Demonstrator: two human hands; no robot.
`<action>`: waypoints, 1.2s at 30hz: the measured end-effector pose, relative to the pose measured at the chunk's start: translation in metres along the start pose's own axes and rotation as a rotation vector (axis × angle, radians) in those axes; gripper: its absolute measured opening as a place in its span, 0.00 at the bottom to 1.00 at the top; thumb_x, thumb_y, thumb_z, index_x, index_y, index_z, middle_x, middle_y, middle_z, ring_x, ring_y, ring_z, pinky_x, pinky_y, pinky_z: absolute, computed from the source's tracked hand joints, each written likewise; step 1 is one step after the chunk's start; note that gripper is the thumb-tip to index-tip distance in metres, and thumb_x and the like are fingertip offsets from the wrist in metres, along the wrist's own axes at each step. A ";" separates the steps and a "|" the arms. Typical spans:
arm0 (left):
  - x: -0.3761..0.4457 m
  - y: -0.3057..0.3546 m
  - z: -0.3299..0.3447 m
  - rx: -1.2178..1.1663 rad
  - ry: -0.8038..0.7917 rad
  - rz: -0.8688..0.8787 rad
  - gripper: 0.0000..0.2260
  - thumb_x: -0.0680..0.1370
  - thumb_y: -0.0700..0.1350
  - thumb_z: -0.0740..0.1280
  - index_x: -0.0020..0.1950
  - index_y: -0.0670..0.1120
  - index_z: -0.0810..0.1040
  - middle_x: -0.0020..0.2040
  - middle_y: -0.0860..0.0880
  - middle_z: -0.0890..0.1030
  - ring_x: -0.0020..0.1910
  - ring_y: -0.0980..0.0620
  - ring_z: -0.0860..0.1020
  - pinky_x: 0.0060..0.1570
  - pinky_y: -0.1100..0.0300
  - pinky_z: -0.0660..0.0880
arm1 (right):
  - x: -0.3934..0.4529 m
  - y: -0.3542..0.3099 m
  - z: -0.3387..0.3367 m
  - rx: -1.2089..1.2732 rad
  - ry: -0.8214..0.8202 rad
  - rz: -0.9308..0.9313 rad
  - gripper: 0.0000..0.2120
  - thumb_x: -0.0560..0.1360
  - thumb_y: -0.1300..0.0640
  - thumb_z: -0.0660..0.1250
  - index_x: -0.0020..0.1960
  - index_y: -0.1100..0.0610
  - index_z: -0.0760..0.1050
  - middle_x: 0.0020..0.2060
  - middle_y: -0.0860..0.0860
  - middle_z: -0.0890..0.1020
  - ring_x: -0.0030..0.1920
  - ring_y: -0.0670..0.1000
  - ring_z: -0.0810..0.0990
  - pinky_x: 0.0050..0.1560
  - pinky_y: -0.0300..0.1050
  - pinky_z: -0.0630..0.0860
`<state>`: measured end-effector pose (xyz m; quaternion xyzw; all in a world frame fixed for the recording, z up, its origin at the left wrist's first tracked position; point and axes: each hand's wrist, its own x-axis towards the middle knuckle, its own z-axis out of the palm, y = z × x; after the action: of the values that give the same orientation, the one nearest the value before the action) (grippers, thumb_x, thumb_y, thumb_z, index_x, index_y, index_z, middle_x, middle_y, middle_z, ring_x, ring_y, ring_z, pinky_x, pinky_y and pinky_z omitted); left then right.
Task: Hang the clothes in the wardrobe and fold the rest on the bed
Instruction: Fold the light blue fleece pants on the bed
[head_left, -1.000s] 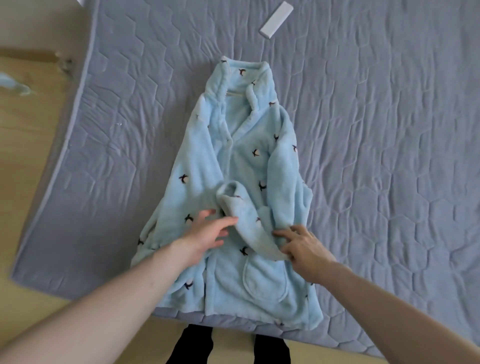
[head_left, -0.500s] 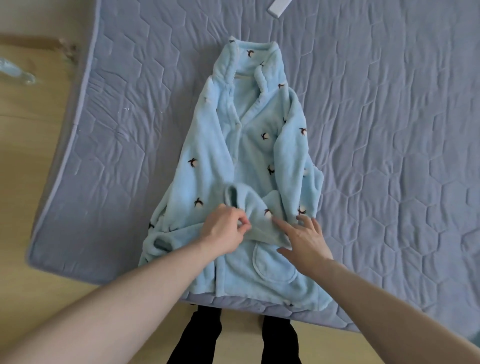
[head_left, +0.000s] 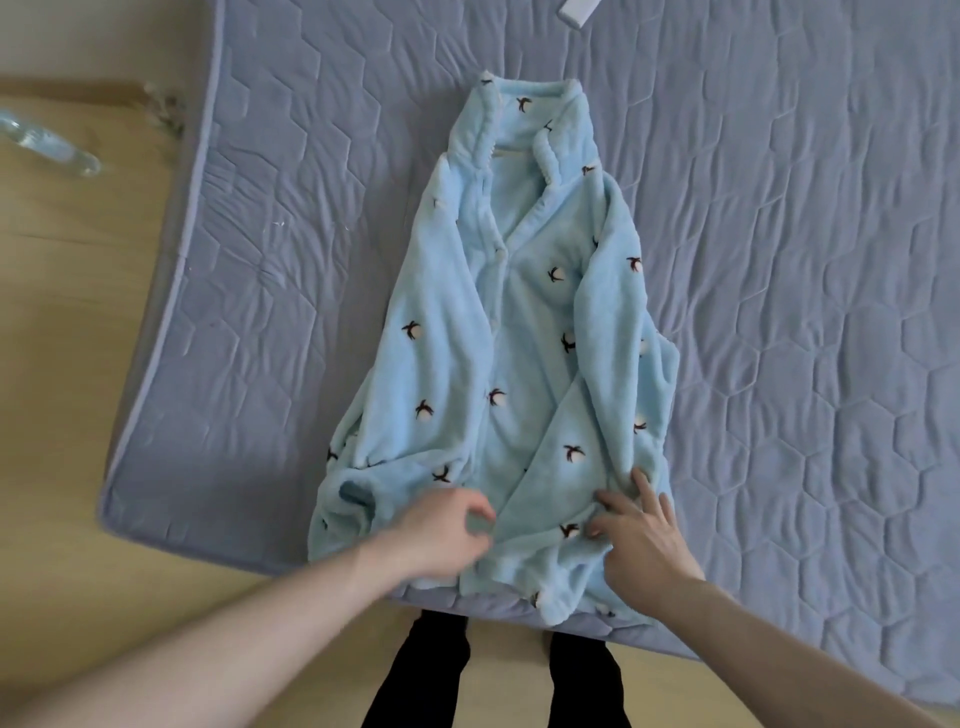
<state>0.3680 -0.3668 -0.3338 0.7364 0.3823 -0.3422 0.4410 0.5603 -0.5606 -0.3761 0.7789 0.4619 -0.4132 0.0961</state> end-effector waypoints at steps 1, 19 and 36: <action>0.014 -0.004 -0.019 -0.024 0.101 -0.013 0.14 0.77 0.51 0.70 0.63 0.56 0.81 0.51 0.57 0.80 0.55 0.52 0.81 0.49 0.64 0.70 | 0.003 -0.006 -0.003 0.067 0.089 0.010 0.22 0.76 0.61 0.62 0.63 0.41 0.80 0.76 0.42 0.67 0.83 0.60 0.45 0.80 0.58 0.50; 0.184 -0.010 -0.137 -0.043 0.334 -0.370 0.70 0.62 0.72 0.76 0.80 0.46 0.28 0.83 0.45 0.36 0.82 0.39 0.38 0.79 0.38 0.50 | 0.146 -0.017 -0.154 0.416 0.410 0.126 0.14 0.77 0.54 0.65 0.61 0.47 0.80 0.55 0.46 0.81 0.55 0.53 0.81 0.49 0.44 0.73; 0.234 -0.016 -0.129 0.029 0.157 -0.553 0.78 0.56 0.78 0.73 0.69 0.43 0.14 0.69 0.41 0.14 0.74 0.29 0.25 0.72 0.24 0.48 | 0.329 -0.020 -0.286 0.987 0.522 0.332 0.49 0.70 0.38 0.75 0.83 0.50 0.55 0.74 0.47 0.71 0.72 0.53 0.73 0.66 0.49 0.70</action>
<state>0.4860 -0.1835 -0.4882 0.6347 0.5965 -0.3970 0.2894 0.7792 -0.1869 -0.4288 0.8696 0.0949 -0.3534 -0.3316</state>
